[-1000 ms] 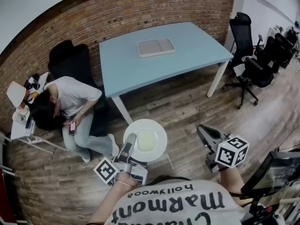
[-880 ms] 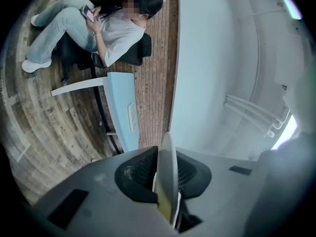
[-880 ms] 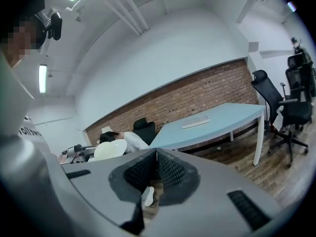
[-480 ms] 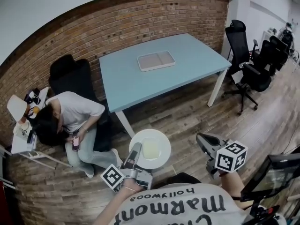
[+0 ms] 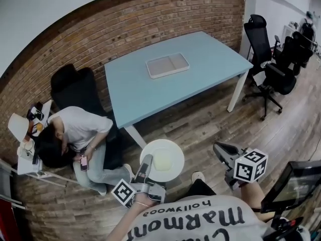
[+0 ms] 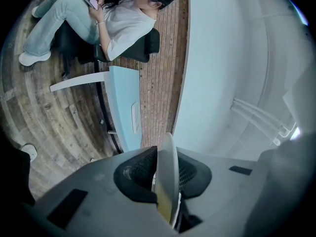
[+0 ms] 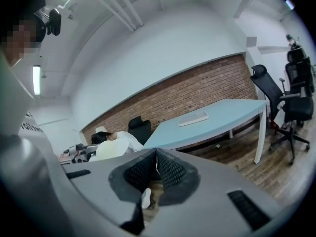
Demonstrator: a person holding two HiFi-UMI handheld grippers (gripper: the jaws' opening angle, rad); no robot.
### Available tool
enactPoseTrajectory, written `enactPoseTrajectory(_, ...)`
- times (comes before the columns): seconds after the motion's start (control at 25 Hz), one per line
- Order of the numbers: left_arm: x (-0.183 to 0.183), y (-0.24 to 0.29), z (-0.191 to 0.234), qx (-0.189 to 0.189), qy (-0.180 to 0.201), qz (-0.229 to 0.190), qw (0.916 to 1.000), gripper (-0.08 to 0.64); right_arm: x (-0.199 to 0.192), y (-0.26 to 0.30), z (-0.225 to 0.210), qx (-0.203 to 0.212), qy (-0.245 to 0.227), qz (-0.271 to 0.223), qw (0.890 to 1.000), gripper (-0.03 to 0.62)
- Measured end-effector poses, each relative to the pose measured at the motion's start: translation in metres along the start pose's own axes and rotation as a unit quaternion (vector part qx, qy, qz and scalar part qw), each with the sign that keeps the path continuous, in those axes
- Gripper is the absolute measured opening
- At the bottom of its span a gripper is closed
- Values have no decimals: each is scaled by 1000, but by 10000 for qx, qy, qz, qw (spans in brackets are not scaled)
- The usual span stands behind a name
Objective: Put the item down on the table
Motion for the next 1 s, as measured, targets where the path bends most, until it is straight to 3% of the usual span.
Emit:
enactPoseTrajectory(0.28, 3, 67, 6, -11, 74, -198, 9998, 40, 50, 31, -61, 139, -324, 110, 9993, 11)
enactPoseTrajectory(0.64, -8, 158, 15, 40, 67, -335, 9994, 40, 93, 62, -145, 318, -313, 295, 9986, 11)
enactPoseTrajectory(1.0, -15, 218, 26, 164, 19, -971, 9951, 40, 114, 83, -218, 381, -256, 331, 9984, 11)
Point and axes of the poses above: the fingertips, and each gripper's own axes: y forward along the fingers, z to its left, x out of its top, the point moved 9 cm from there along -y, backward along the fingers, and after that the axes turned 4 degrees about x, right-handed, at the moved point
